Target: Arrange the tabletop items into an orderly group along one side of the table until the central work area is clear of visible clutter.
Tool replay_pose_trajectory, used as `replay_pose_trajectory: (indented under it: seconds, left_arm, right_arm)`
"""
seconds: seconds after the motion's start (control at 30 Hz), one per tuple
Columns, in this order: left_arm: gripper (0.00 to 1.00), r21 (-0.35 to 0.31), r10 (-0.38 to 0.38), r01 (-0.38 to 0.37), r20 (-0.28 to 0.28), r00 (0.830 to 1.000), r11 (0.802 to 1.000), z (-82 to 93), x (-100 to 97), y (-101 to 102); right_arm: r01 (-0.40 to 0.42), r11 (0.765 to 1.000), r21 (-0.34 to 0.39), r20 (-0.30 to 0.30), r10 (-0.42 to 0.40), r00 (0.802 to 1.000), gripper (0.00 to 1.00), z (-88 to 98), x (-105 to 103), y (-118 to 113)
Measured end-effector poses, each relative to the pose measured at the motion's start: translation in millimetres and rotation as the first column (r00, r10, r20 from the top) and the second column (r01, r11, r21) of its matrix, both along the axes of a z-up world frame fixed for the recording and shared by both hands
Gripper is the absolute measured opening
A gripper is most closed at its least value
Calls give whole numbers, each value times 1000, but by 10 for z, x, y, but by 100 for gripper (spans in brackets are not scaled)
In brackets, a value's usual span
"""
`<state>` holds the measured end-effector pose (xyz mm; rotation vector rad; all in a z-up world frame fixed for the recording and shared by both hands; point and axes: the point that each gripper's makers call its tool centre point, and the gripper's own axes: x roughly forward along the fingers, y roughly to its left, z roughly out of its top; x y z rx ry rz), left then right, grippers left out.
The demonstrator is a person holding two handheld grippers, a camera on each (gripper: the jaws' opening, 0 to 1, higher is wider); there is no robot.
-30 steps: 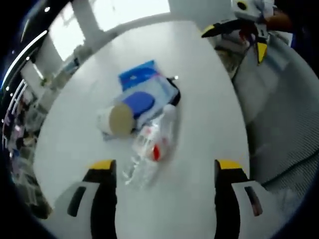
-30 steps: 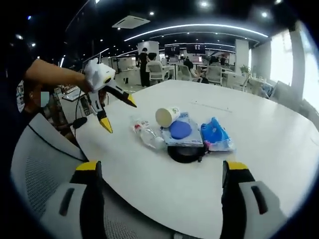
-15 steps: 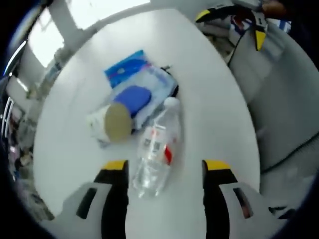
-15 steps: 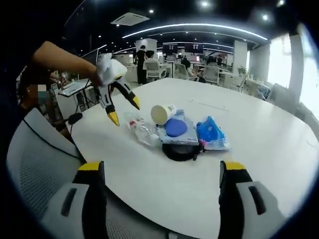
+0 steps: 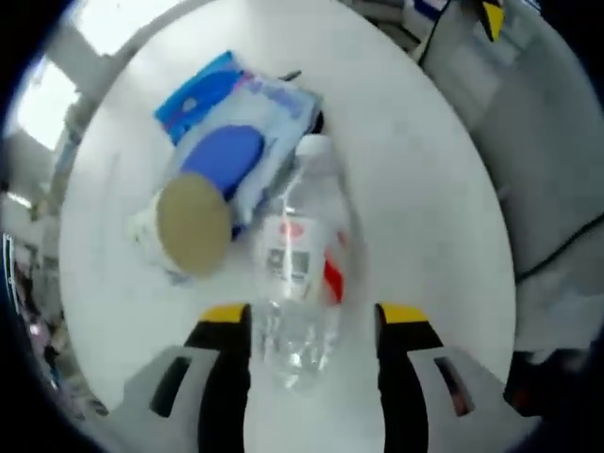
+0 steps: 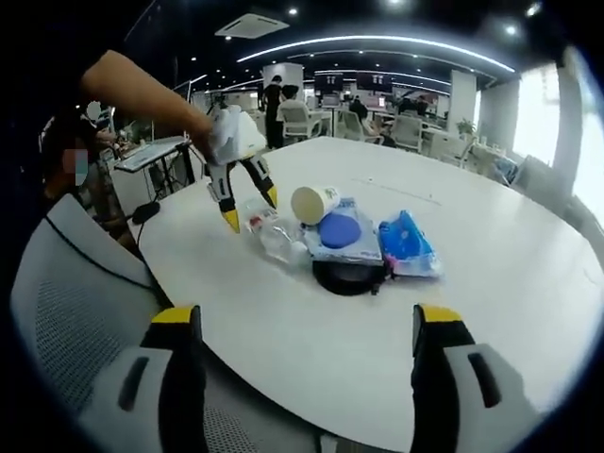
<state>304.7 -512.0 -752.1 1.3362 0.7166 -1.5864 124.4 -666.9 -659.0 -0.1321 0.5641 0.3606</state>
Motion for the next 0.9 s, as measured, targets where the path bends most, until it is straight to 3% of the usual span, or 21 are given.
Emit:
replay_pose_trajectory:
  seconds: [0.43, 0.63, 0.9]
  left_arm:
    - [42, 75, -54, 54, -5, 999, 996, -251, -14, 27]
    - [41, 79, -35, 38, -30, 999, 996, -242, -15, 33]
    - [39, 81, -9, 9, 1, 1000, 997, -227, -19, 65]
  right_arm:
    - [25, 1000, -18, -9, -25, 1000, 85, -27, -9, -68]
    - [-3, 999, -39, -16, 2, 1000, 83, -53, -29, -34]
    - [3, 999, -41, -12, -3, 1000, 82, -38, -24, -47]
